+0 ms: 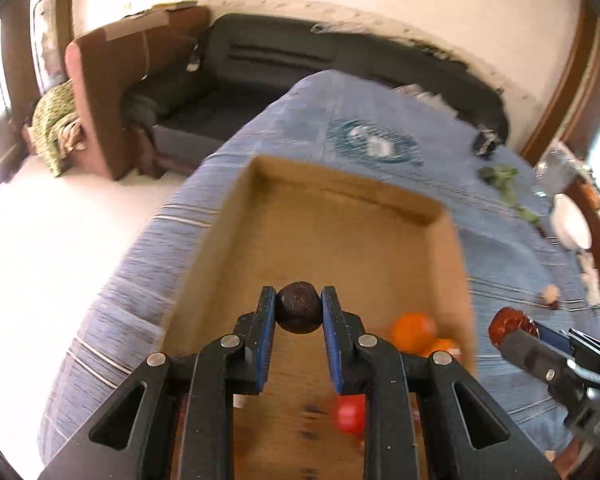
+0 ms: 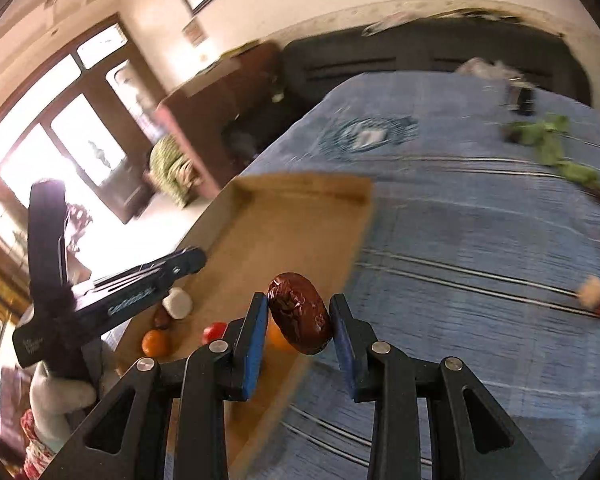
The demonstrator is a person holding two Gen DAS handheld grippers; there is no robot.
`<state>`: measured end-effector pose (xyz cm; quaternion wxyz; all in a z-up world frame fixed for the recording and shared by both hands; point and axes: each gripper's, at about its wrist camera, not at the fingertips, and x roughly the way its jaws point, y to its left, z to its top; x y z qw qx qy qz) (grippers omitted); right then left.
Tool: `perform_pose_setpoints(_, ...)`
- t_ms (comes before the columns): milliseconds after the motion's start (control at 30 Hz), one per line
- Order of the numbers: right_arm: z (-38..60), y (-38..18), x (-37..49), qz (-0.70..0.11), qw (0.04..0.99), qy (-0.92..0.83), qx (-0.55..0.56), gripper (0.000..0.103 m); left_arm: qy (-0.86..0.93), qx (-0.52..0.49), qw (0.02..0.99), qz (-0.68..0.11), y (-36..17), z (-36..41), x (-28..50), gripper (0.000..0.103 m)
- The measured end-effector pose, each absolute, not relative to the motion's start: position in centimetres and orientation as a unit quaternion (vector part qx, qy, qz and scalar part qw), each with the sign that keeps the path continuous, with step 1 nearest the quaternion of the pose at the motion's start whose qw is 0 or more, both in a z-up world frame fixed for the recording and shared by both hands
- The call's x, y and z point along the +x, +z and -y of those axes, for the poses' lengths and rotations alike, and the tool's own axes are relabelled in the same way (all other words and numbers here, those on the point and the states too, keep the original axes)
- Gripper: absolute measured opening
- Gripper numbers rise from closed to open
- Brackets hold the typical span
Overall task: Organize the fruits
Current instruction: 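Carry the date and dark fruit into the tray and open both grippers, then move both grippers back over the beige cake and red date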
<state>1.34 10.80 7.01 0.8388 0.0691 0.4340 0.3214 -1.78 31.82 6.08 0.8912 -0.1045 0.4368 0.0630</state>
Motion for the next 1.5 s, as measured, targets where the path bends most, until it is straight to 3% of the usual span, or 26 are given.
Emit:
perform_pose_setpoints(533,-19.2,2.8,4.0,-0.472,0.807,0.354,0.027,0.038,0.069,-0.169,0.861,-0.474,3.4,-36.2,-0.1,0.023)
perform_pose_setpoints(667,-19.2,3.3,3.8,-0.467,0.809,0.356,0.028,0.053,0.068,-0.186,0.868,-0.456,4.6,-36.6,-1.2,0.034)
perform_pose_setpoints(767,-18.3,4.2,3.5,-0.461,0.810,0.358,0.045,0.054,0.069,-0.180,0.881,-0.432,6.3,-36.2,-2.5,0.037)
perform_pose_setpoints(1000,-14.1,6.5,2.1,-0.437,0.827,0.346,0.067,0.068,0.038,-0.168,0.909,-0.380,10.3,-32.8,-6.0,0.055)
perform_pose_setpoints(1233,-7.6,7.7,-0.6,-0.406,0.863,0.296,0.057,0.081,-0.023,-0.201,0.913,-0.354,11.6,-27.9,-9.3,0.062)
perform_pose_setpoints(1367,-3.3,8.6,-1.7,-0.387,0.884,0.256,0.050,0.085,-0.044,-0.211,0.915,-0.342,11.9,-24.5,-10.6,0.077)
perform_pose_setpoints(1500,1.5,10.3,-2.9,-0.351,0.912,0.208,0.040,0.091,-0.068,-0.190,0.923,-0.327,12.5,-21.1,-11.8,0.078)
